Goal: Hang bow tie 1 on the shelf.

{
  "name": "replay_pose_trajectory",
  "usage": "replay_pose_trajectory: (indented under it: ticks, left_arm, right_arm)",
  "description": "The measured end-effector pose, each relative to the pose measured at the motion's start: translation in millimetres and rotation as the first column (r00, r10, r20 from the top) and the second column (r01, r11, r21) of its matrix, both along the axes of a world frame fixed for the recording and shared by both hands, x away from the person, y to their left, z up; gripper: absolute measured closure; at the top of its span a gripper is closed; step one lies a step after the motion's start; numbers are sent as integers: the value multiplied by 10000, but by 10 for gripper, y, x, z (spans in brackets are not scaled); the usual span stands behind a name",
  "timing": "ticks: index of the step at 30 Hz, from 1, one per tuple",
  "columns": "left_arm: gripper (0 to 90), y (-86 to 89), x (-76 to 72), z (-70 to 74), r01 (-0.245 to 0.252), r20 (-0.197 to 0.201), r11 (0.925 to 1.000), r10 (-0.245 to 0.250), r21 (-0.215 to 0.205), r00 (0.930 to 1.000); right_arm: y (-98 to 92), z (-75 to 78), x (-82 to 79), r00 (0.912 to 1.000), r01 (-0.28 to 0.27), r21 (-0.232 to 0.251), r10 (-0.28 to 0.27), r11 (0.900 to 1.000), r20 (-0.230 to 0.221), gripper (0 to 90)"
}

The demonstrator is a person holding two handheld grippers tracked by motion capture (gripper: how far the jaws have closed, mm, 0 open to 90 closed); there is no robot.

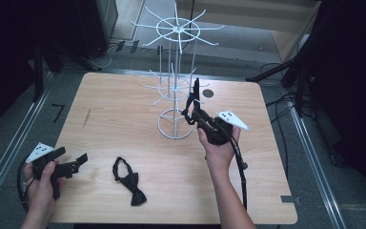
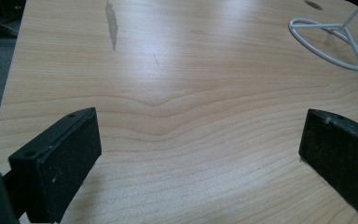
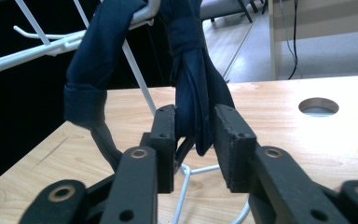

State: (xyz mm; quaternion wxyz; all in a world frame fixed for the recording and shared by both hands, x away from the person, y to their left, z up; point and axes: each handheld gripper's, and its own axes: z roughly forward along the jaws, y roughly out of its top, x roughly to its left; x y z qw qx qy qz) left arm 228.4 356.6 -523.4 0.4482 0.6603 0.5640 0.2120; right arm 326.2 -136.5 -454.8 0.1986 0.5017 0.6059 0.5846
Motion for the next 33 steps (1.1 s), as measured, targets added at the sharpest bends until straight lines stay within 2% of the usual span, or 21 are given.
replay_pose_trajectory:
  ticks: [2,3,6,12,24,33]
  left_arm:
    - [0,0,0,0,4,4,10000,-4,-2,10000]
    - [0,-1,-1,0,1,5,10000,-1,4,10000]
    - [0,-2,-3,1,12,17,10000,-12,1,10000]
    - [0,-1,-1,0,-9,19,10000,9,5,10000]
    - [0,-7,-1,1,-25,12,10000,25,4,10000]
    - [0,-7,-2,1,-15,19,10000,15,36,10000]
  right_arm:
    - [-5,-19,-9,9999,-110,7,110,9999,-88,657]
    - [-3,-36,-18,9997,-207,-10,207,9998,-122,602]
    - [2,-48,-36,9994,-308,-158,305,9994,-149,574]
    - [-10,-39,-115,9992,-325,-608,338,9976,206,496]
    - [-81,69,-368,9938,-315,-805,398,9963,1036,473]
    - [-60,7,-492,9922,-632,-916,724,9938,1013,470]
